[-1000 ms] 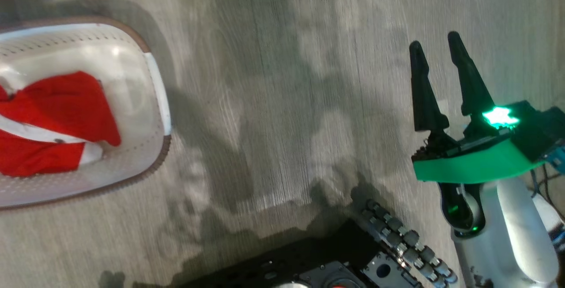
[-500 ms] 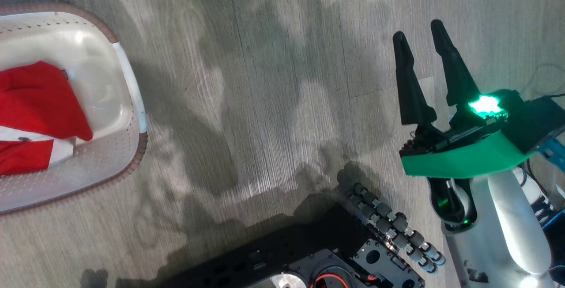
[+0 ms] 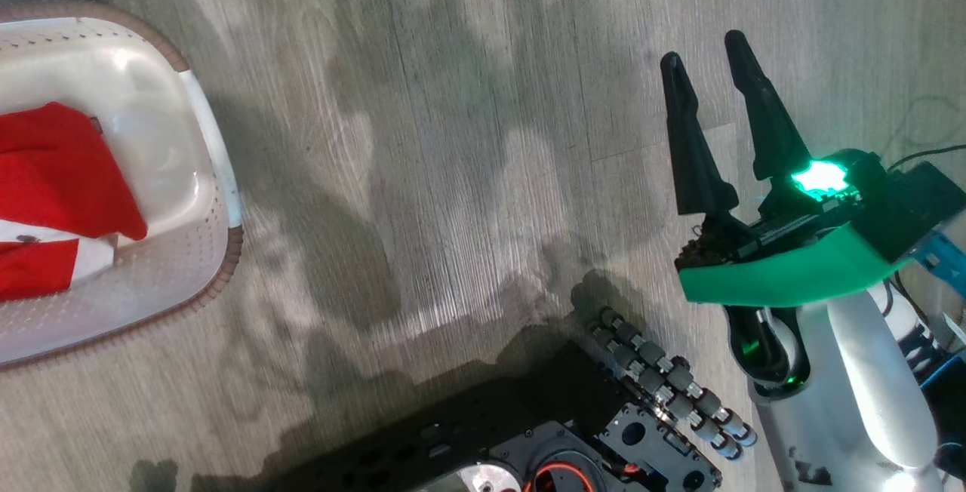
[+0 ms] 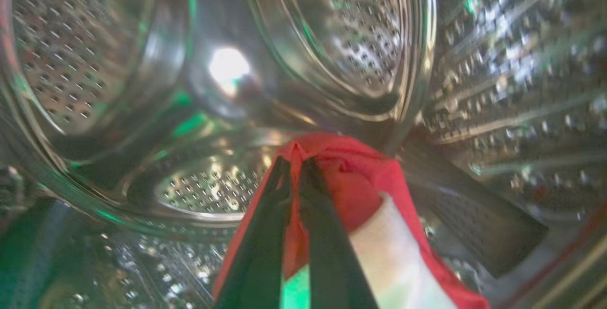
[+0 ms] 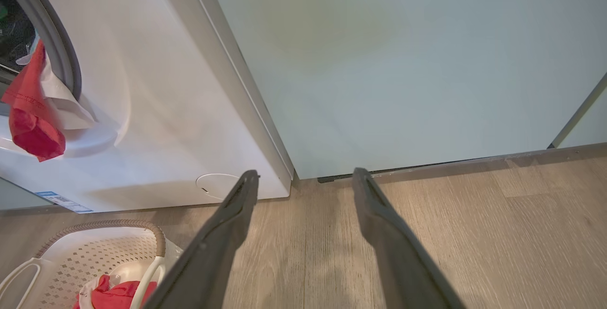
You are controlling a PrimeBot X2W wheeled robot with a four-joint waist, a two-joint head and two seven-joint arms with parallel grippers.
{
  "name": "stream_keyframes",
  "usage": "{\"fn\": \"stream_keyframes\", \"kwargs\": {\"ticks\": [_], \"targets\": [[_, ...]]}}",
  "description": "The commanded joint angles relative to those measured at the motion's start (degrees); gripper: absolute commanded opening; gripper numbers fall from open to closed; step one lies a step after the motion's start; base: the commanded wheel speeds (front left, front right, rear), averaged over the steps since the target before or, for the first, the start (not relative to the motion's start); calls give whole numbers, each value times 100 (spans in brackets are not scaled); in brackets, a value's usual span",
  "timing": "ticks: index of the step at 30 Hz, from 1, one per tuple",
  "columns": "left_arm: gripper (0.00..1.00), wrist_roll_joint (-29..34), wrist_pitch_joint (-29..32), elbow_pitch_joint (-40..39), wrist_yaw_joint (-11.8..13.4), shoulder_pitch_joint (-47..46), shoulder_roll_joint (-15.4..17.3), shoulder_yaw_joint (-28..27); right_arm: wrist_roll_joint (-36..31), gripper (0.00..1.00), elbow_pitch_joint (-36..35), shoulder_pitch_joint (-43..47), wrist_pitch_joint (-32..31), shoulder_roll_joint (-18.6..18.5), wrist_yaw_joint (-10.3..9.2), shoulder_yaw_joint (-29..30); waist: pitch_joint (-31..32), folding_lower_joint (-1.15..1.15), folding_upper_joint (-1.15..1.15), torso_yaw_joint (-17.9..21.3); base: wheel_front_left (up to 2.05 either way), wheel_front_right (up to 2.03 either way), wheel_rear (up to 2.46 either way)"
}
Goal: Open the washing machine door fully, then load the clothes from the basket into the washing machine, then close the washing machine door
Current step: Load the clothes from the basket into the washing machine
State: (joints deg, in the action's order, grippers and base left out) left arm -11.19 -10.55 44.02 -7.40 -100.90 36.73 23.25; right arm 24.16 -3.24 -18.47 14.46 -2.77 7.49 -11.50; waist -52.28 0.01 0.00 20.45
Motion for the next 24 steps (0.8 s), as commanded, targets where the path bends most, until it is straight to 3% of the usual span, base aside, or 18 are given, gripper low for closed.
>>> {"fn": "stream_keyframes", "kwargs": {"ticks": [1,12,18,19,20,21,24], "targets": [[0,-34,63,-104,-2,-125,189,57,34,100,-170,177,53,-10,0,-123,-24,-1,0,19,0,0,0],[0,-235,-18,503,-7,-506,230,593,74,100,-184,163,53,-10,0,-218,-95,-1,0,141,0,0,0],[2,-330,-227,834,-8,-741,99,806,65,100,-161,167,53,-10,0,-224,-55,-1,0,140,0,0,0],[33,-348,-251,887,-8,-757,83,840,59,100,-157,166,53,-10,0,-223,-44,-1,0,133,0,0,0],[54,-368,-275,951,-8,-772,71,854,54,100,-153,162,53,-10,0,-223,-28,-1,0,126,0,0,0],[96,-385,-299,1011,-8,-783,56,866,47,100,-151,158,53,-10,0,-221,-13,-1,0,119,0,0,0],[100,-463,-345,1185,-8,-783,-3,934,14,100,-148,149,53,-10,0,-193,34,-1,0,79,0,0,0]]}}
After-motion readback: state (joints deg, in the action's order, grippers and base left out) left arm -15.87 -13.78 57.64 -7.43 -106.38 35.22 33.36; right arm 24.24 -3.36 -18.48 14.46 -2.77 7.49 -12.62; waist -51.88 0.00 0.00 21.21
